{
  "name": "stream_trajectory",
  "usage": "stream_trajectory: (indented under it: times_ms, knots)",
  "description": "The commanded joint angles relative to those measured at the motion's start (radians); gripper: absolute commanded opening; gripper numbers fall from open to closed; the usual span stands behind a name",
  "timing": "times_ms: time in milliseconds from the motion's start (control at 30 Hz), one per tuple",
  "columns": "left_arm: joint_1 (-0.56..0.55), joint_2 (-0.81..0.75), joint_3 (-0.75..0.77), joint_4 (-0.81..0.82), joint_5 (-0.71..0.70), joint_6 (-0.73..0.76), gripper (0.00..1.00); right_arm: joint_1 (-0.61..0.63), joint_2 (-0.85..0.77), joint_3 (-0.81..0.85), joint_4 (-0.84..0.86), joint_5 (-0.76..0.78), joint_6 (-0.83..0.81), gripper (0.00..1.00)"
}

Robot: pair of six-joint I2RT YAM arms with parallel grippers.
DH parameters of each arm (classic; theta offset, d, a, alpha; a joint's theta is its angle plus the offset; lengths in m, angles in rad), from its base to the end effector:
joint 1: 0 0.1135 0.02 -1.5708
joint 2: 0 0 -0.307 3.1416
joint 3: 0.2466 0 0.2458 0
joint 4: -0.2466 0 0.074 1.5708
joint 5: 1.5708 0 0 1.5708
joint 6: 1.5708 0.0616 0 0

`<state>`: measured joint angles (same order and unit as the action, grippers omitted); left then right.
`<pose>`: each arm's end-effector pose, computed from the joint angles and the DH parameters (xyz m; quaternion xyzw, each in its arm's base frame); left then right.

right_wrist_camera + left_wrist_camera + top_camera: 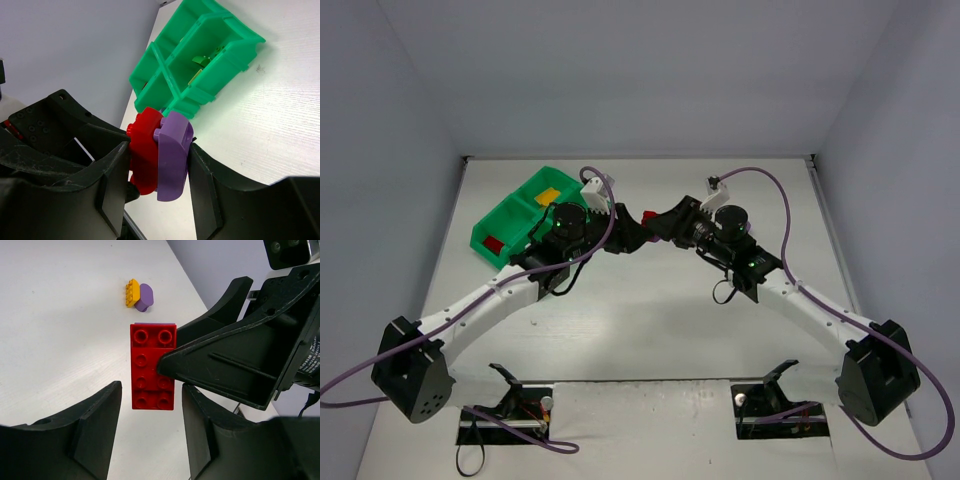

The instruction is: Sort the legos into containers by color

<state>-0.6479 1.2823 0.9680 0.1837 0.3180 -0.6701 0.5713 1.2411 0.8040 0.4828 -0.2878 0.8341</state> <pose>0.2350 -0.2020 0.3739 0.0962 0.7434 -0.4928 0.4419 0.2386 0.1742 0.3635 -0.0132 0.6913 0.5381 0.4821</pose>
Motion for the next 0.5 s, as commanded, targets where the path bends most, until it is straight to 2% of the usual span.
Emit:
stream_trajectory:
  times_ms: [0,333,367,467]
  knots:
    - [-0.001,-0.014,0.041,0.142,0.006,-0.025,0.46,0.027,0.006,0.024,0.04,-0.039,-0.013,0.0]
    - [-0.002,0.003,0.058,0.143,0.013,-0.016,0.45,0.027,0.015,0.026,0.048,-0.047,-0.013,0.0]
    - [-0.004,0.005,0.058,0.143,0.013,-0.016,0.42,0.027,0.015,0.027,0.046,-0.047,-0.013,0.0]
    - [-0.004,0.003,0.06,0.145,0.01,-0.016,0.4,0.029,0.015,0.029,0.045,-0.048,-0.015,0.0]
